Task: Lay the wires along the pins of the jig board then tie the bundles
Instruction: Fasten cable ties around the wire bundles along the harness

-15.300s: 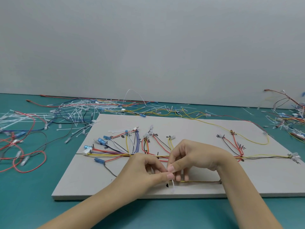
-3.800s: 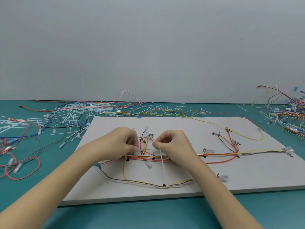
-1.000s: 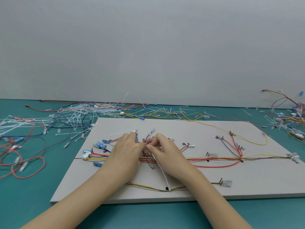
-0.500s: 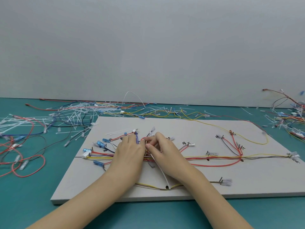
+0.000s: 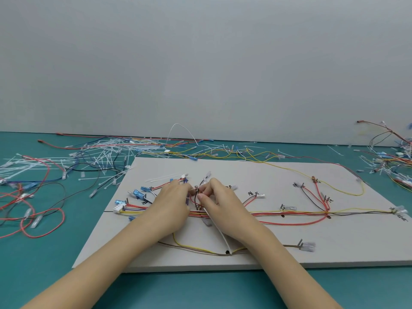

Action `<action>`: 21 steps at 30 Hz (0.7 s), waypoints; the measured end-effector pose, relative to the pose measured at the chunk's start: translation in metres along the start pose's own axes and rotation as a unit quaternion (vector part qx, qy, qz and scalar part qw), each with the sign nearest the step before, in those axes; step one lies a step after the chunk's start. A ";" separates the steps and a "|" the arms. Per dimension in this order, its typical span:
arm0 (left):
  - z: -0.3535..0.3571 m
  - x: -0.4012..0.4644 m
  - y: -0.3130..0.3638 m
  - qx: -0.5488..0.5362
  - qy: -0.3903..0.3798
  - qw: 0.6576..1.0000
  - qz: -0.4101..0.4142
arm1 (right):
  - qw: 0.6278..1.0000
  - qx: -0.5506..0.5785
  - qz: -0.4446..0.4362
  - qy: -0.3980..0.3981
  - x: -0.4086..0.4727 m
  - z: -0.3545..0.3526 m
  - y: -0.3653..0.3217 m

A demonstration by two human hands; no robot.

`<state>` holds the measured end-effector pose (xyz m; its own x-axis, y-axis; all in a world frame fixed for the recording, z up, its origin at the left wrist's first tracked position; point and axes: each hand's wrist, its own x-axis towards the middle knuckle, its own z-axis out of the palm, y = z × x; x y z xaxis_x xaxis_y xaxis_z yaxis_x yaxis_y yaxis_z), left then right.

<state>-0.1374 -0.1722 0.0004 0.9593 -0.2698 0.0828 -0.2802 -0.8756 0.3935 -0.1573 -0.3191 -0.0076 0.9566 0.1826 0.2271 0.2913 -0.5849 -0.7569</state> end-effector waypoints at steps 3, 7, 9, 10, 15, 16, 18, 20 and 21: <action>-0.001 -0.001 -0.003 -0.024 0.019 0.999 0.020 | 1.000 0.003 0.002 -0.008 -0.001 -0.002 0.000; -0.005 -0.004 -0.008 -0.083 0.051 0.994 0.052 | 1.000 0.001 -0.010 0.004 -0.003 -0.007 0.000; -0.009 -0.005 -0.010 -0.121 0.064 0.989 0.058 | 0.999 0.003 -0.011 0.037 -0.003 -0.013 0.000; -0.011 -0.005 -0.012 -0.142 0.072 0.986 0.056 | 0.998 0.013 -0.008 0.055 -0.003 -0.016 0.000; -0.016 -0.004 -0.015 -0.213 0.082 0.971 0.064 | 0.994 0.072 0.024 0.082 -0.002 -0.021 0.001; -0.017 -0.004 -0.014 -0.221 0.075 0.970 0.064 | 0.993 0.079 0.026 0.078 -0.002 -0.020 0.001; -0.018 -0.005 -0.012 -0.230 0.056 0.969 0.067 | 0.994 0.082 0.027 0.074 -0.001 -0.019 0.001; -0.018 -0.005 -0.012 -0.231 0.037 0.970 0.068 | 0.995 0.075 0.026 0.066 0.000 -0.017 0.001; -0.018 -0.006 -0.012 -0.229 0.032 0.970 0.070 | 0.995 0.073 0.024 0.060 0.000 -0.017 0.001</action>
<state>-0.1392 -0.1530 0.0114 0.9172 -0.3353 0.2153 -0.3775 -0.5584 0.7387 -0.1570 -0.3325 0.0021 0.9658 0.0558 0.2533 0.2495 -0.4674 -0.8481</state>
